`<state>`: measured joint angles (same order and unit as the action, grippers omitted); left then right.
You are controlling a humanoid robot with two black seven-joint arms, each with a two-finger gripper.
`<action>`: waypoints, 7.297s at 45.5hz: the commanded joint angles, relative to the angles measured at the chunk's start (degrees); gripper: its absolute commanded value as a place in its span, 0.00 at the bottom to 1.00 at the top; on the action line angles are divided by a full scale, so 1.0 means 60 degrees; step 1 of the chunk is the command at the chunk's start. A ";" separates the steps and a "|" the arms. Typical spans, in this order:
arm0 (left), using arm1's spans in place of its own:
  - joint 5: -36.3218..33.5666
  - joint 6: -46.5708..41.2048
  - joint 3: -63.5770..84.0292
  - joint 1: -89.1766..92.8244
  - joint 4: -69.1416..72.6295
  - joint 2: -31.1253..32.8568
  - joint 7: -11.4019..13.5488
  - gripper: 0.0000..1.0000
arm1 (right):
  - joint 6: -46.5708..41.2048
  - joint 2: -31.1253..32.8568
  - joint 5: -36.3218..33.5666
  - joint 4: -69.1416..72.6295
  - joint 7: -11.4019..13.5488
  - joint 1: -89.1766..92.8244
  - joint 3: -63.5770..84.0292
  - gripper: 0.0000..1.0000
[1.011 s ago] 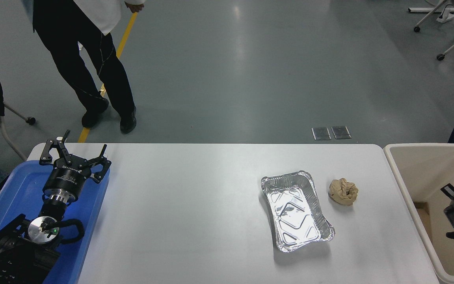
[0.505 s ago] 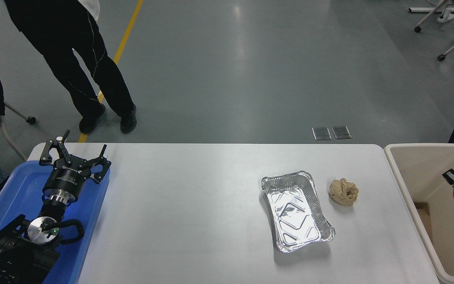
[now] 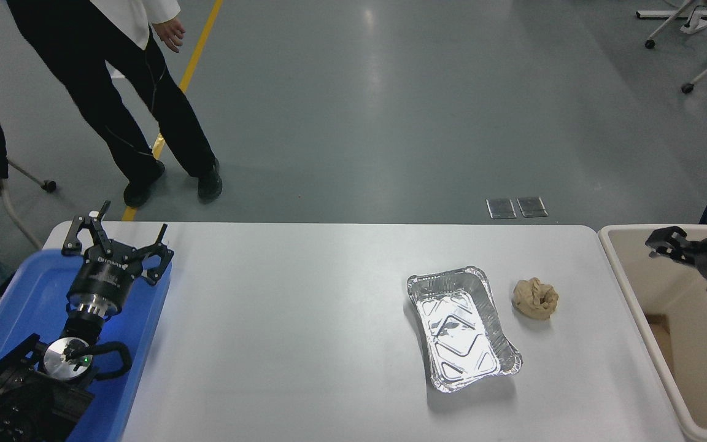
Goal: Pick up foil plate and place in dustbin
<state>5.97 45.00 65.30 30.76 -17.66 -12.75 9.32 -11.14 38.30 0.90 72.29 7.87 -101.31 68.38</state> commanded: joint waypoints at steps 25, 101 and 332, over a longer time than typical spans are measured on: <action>0.0001 0.0000 0.0000 0.0000 -0.0001 -0.0014 0.0000 0.99 | -0.5644 -0.1418 -0.0004 0.3596 0.0080 -0.8076 0.0161 1.00; 0.0001 0.0000 0.0000 0.0000 -0.0001 0.0001 0.0000 0.99 | -0.1104 -0.3819 0.1299 -0.0797 -0.0740 0.1913 -0.2827 1.00; 0.0001 0.0000 0.0015 0.0000 -0.0001 0.0001 0.0014 0.99 | 0.1050 -0.1754 -0.1571 -1.0833 -0.0184 0.9897 -0.4966 0.00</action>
<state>5.97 45.00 65.36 30.77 -17.66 -12.76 9.41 -11.00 31.00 -3.63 9.76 4.74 -46.74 38.95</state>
